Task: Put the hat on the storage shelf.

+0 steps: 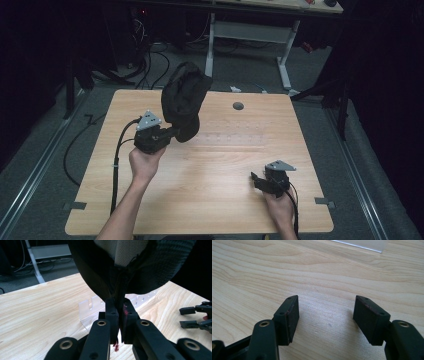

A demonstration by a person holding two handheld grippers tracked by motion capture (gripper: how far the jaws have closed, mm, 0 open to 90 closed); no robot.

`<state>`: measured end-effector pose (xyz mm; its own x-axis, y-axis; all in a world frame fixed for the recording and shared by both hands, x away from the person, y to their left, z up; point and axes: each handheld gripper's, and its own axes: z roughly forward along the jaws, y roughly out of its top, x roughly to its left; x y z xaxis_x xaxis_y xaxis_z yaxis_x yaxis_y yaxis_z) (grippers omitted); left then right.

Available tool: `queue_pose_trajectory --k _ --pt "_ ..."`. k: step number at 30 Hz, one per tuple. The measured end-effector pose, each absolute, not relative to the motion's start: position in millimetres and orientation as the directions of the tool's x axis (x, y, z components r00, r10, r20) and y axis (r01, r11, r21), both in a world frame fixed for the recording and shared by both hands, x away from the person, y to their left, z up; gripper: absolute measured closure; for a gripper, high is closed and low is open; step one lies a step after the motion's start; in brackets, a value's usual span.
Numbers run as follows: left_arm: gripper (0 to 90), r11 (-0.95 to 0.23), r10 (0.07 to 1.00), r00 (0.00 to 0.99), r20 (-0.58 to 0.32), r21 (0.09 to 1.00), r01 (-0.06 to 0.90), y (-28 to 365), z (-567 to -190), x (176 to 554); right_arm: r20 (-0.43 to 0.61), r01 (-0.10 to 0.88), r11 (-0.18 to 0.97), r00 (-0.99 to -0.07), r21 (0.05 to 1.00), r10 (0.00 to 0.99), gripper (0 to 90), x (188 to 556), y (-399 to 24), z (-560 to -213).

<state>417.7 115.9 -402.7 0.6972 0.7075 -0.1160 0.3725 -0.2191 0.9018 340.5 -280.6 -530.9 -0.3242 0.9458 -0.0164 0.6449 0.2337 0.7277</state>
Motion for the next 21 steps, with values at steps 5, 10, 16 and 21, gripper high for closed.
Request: queue_pose_trajectory --k 5,10,16,21 --pt "86.4 -0.233 0.721 0.684 -0.108 0.892 0.387 113 -408 423 -0.017 0.644 0.234 -0.324 0.728 0.946 37.8 341 -281 -531" --pt "86.4 -0.241 0.727 0.679 -0.107 0.885 0.398 110 -412 427 -0.017 0.644 0.234 -0.325 0.728 0.946 37.8 340 -281 -531" --pt "86.4 -0.246 0.73 0.675 -0.106 0.881 0.405 108 -416 429 -0.017 0.645 0.234 -0.324 0.728 0.946 37.8 340 -281 -531" --pt "86.4 -0.242 0.73 0.674 -0.113 0.88 0.41 105 -419 431 -0.017 0.645 0.234 -0.324 0.727 0.946 37.7 340 -280 -531"
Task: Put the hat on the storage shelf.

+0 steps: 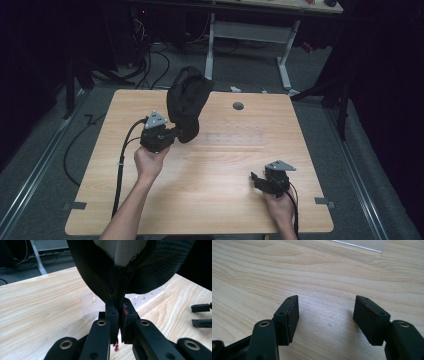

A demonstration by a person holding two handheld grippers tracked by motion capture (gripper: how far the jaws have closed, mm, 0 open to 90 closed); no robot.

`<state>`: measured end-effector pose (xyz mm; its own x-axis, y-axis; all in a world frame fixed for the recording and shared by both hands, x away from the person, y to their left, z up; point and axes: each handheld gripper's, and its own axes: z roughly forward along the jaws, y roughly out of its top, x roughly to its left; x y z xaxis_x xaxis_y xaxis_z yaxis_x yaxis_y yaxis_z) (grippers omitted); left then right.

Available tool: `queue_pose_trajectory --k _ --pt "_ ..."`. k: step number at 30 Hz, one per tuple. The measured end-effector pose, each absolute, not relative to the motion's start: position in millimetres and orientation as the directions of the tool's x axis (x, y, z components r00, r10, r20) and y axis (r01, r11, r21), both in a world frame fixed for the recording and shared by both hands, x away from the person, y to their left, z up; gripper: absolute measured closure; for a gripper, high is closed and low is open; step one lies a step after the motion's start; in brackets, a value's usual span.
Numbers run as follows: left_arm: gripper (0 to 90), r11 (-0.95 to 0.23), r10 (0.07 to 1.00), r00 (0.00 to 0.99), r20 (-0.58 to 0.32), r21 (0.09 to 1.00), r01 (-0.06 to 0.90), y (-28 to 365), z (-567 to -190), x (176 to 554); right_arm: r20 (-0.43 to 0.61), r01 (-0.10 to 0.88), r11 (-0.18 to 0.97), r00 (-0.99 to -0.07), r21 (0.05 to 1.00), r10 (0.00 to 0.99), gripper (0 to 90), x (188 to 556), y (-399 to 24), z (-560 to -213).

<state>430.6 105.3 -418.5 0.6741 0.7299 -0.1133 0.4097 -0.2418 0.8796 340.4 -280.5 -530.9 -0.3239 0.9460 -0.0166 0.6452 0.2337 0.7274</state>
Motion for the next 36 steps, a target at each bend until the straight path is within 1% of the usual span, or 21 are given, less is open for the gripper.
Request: queue_pose_trajectory --k 10,17,27,31,32,33,34,35,36 --pt "86.3 -0.252 0.732 0.671 -0.121 0.867 0.43 102 -428 433 -0.016 0.645 0.234 -0.325 0.727 0.946 37.6 340 -280 -531" --pt "86.2 -0.255 0.727 0.671 -0.146 0.85 0.462 101 -440 434 -0.015 0.645 0.233 -0.325 0.727 0.946 37.5 340 -280 -531" --pt "85.1 -0.237 0.725 0.666 -0.172 0.846 0.477 103 -443 433 -0.015 0.645 0.233 -0.325 0.727 0.946 37.5 340 -280 -531" --pt "79.6 -0.229 0.723 0.666 -0.185 0.845 0.483 105 -443 433 -0.015 0.645 0.234 -0.325 0.727 0.946 37.5 340 -280 -531" --pt "79.6 -0.227 0.722 0.666 -0.187 0.845 0.484 105 -443 432 -0.016 0.645 0.234 -0.325 0.728 0.945 37.5 340 -280 -531" --pt "75.8 -0.228 0.723 0.665 -0.187 0.844 0.485 106 -442 431 -0.016 0.645 0.234 -0.326 0.728 0.945 37.5 340 -280 -531" --pt "73.9 -0.228 0.723 0.665 -0.187 0.844 0.485 106 -442 431 -0.016 0.645 0.234 -0.326 0.728 0.945 37.5 340 -280 -531" --pt "73.9 -0.229 0.723 0.664 -0.188 0.843 0.488 107 -442 431 -0.016 0.645 0.234 -0.326 0.728 0.945 37.5 340 -280 -531" --pt "69.9 -0.225 0.723 0.663 -0.191 0.843 0.489 107 -442 431 -0.015 0.645 0.233 -0.325 0.727 0.946 37.5 340 -280 -531"
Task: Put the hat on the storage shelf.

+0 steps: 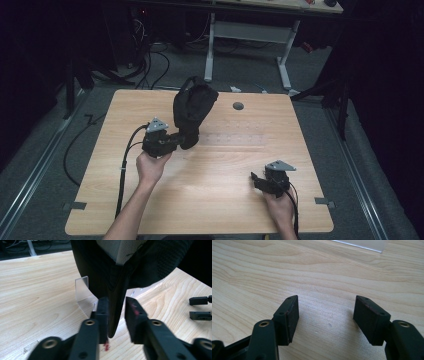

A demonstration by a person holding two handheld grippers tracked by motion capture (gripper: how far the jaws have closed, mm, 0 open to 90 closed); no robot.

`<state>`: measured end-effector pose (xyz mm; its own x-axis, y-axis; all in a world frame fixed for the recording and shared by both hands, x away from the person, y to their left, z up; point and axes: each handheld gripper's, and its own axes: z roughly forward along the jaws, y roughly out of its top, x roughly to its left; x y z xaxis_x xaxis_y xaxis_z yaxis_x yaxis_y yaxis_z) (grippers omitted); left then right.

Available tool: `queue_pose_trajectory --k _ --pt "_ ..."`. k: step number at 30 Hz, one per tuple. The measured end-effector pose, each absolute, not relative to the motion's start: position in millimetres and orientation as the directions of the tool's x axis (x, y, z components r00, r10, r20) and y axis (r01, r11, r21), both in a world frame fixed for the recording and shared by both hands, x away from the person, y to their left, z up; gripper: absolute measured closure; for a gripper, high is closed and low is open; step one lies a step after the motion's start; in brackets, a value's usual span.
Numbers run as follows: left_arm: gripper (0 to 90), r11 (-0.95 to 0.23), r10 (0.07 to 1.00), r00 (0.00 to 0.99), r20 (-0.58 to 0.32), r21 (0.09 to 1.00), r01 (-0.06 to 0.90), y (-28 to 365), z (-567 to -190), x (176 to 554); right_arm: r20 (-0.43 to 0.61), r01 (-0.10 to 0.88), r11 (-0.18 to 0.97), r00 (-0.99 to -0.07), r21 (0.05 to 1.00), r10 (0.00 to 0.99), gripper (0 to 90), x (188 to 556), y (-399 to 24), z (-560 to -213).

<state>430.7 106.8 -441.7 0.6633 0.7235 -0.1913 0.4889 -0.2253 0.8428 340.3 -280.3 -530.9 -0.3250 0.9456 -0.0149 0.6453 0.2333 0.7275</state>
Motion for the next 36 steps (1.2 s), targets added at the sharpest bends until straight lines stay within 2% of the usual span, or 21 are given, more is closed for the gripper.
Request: queue_pose_trajectory --k 3,4,5,11,17,36 --pt "59.3 -0.219 0.726 0.66 -0.193 0.845 0.488 108 -441 429 -0.016 0.644 0.235 -0.326 0.728 0.945 37.5 340 -280 -531" --pt "59.3 -0.215 0.726 0.659 -0.197 0.845 0.489 109 -440 429 -0.016 0.644 0.235 -0.326 0.728 0.945 37.5 340 -280 -531" --pt "53.4 -0.209 0.727 0.657 -0.2 0.847 0.489 110 -439 428 -0.015 0.645 0.234 -0.325 0.728 0.946 37.5 340 -280 -531" --pt "42.9 -0.21 0.724 0.661 -0.198 0.849 0.484 114 -436 423 -0.015 0.645 0.234 -0.325 0.727 0.946 37.4 340 -280 -531" --pt "39.9 -0.203 0.726 0.658 -0.2 0.851 0.483 120 -432 417 -0.015 0.645 0.234 -0.325 0.728 0.946 37.5 340 -280 -531" --pt "38.2 -0.168 0.728 0.645 -0.233 0.852 0.497 151 -426 391 -0.015 0.646 0.233 -0.324 0.727 0.946 37.5 340 -280 -531"
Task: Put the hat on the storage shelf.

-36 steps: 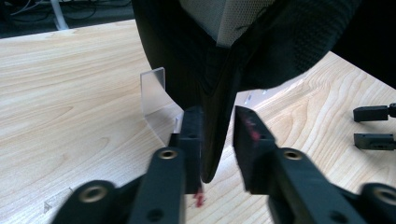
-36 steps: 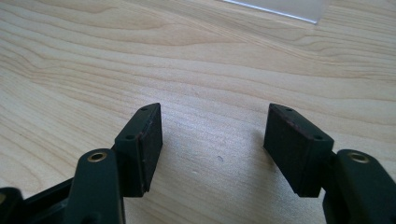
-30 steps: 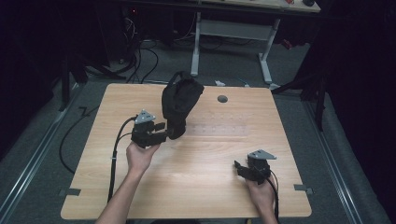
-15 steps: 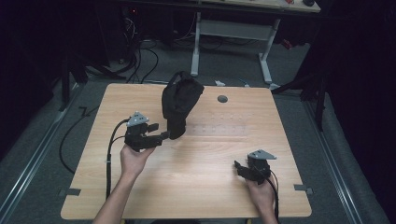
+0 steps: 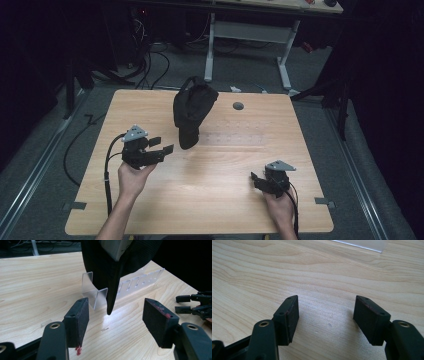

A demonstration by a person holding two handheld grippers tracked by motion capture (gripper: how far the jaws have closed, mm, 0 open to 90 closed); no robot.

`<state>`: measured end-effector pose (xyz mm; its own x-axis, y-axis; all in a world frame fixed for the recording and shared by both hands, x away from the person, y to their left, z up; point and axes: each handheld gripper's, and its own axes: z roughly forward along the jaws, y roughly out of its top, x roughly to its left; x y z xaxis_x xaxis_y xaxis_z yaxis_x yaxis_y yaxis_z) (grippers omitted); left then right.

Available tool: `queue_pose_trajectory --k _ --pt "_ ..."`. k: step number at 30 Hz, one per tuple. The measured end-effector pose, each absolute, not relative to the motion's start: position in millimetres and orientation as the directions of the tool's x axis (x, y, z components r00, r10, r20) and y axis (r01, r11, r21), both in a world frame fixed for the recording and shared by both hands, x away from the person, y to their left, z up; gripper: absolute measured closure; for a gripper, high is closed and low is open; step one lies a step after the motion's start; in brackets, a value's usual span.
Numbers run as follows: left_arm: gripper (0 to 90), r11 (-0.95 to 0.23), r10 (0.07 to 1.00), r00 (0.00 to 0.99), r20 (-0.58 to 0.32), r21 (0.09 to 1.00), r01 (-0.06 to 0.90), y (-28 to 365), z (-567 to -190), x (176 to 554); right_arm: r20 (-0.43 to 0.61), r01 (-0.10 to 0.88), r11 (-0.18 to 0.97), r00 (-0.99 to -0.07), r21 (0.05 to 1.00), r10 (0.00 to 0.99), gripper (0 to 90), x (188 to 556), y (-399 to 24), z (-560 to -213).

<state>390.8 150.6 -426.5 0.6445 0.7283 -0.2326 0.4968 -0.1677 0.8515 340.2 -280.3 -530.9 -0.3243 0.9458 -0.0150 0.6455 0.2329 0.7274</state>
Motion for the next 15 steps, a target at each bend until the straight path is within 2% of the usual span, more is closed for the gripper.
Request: queue_pose_trajectory --k 15 --pt "37.9 -0.167 0.735 0.633 -0.244 0.839 0.518 162 -436 378 -0.016 0.645 0.234 -0.325 0.727 0.946 37.5 340 -280 -531"
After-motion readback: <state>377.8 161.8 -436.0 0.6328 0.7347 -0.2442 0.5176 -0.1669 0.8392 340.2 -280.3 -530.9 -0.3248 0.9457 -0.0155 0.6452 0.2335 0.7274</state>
